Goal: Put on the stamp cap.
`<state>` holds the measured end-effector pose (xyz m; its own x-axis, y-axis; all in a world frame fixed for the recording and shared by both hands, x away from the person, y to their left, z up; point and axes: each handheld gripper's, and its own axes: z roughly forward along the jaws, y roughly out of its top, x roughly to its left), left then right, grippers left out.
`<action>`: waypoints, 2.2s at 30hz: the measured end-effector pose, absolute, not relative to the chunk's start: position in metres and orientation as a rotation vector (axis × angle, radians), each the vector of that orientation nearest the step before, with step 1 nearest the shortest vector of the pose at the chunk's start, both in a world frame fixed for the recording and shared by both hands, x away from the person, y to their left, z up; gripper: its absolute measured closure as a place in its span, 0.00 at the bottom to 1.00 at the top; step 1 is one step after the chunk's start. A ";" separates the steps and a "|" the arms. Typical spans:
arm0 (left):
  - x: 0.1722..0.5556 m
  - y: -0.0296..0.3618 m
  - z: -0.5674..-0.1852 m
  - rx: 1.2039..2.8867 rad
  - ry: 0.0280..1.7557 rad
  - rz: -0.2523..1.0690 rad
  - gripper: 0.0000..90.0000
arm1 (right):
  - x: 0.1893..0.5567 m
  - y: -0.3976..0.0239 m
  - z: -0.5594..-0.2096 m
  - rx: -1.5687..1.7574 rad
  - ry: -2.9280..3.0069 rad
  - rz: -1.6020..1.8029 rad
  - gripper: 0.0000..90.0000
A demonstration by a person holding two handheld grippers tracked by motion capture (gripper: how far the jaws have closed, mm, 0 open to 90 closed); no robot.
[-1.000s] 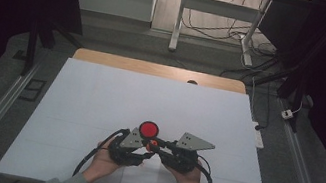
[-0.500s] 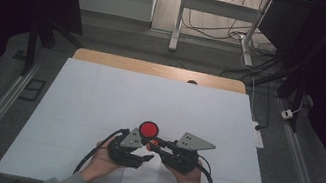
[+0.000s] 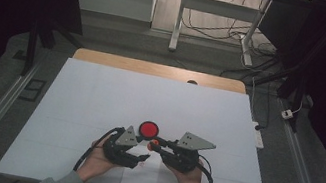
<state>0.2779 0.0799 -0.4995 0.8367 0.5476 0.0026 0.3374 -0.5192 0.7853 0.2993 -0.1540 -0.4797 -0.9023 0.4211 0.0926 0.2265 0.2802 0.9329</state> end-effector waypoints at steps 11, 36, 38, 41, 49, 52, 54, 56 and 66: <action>0.272 0.099 -0.502 2.166 0.688 0.324 0.41 | 0.300 -0.155 -0.480 0.610 2.369 1.670 0.81; 0.241 0.189 -0.509 2.066 0.906 0.350 0.40 | 0.306 -0.162 -0.480 0.633 2.358 1.654 0.81; 0.239 0.196 -0.510 2.060 0.922 0.358 0.40 | 0.307 -0.162 -0.479 0.634 2.357 1.646 0.81; 0.234 0.205 -0.512 2.052 0.939 0.363 0.40 | 0.308 -0.164 -0.479 0.643 2.352 1.647 0.81; 0.229 0.217 -0.515 2.041 0.961 0.378 0.40 | 0.311 -0.169 -0.480 0.662 2.339 1.632 0.81; 0.229 0.216 -0.514 2.047 0.953 0.376 0.39 | 0.311 -0.169 -0.479 0.665 2.335 1.626 0.81; 0.229 0.215 -0.514 2.046 0.951 0.375 0.39 | 0.311 -0.170 -0.479 0.669 2.332 1.627 0.81; 0.230 0.215 -0.514 2.044 0.949 0.374 0.39 | 0.312 -0.170 -0.479 0.670 2.329 1.626 0.81; 0.231 0.213 -0.515 2.049 0.943 0.366 0.39 | 0.316 -0.173 -0.479 0.678 2.319 1.604 0.81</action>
